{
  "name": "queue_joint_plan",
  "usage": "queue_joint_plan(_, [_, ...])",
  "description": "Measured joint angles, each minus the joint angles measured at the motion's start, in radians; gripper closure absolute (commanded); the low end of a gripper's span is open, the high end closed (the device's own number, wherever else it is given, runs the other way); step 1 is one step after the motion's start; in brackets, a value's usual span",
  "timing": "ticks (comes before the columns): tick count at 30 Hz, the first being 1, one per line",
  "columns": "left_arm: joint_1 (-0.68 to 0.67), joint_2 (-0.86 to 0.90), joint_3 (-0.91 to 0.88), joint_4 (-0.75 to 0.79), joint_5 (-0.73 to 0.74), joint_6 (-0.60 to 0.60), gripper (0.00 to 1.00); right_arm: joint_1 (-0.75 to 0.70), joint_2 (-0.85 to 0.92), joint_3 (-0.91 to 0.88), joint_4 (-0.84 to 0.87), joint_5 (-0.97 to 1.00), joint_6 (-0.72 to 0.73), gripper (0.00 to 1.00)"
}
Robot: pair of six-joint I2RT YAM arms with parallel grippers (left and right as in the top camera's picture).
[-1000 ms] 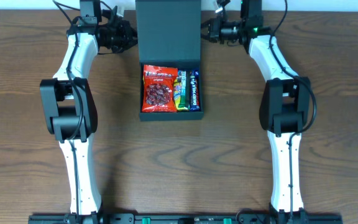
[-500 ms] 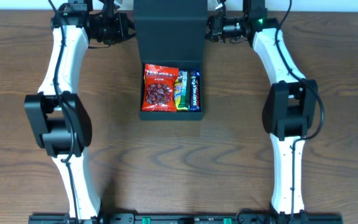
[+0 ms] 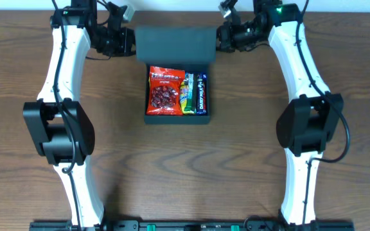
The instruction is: Pack container
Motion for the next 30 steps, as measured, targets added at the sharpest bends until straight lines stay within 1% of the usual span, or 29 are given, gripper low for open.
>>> queue_joint_plan(7, [0.0, -0.067, 0.0, -0.042, -0.102, 0.06, 0.94, 0.023, -0.043, 0.0, -0.073, 0.121, -0.059, 0.99])
queue_joint_plan(12, [0.0, -0.113, 0.0, -0.043, -0.156, 0.07, 0.94, 0.022, -0.082, 0.0, -0.085, 0.206, -0.073, 0.99])
queue_joint_plan(21, [0.0, -0.119, 0.0, -0.081, -0.208, 0.073, 0.94, 0.023, -0.175, 0.0, -0.113, 0.394, -0.078, 0.99])
queue_joint_plan(26, [0.0, -0.127, 0.0, -0.188, -0.22, 0.099, 0.94, 0.023, -0.198, 0.0, -0.2, 0.442, -0.098, 0.99])
queue_joint_plan(30, [0.0, -0.175, 0.0, -0.269, -0.227, 0.119, 0.94, 0.023, -0.219, 0.0, -0.297, 0.473, -0.116, 0.98])
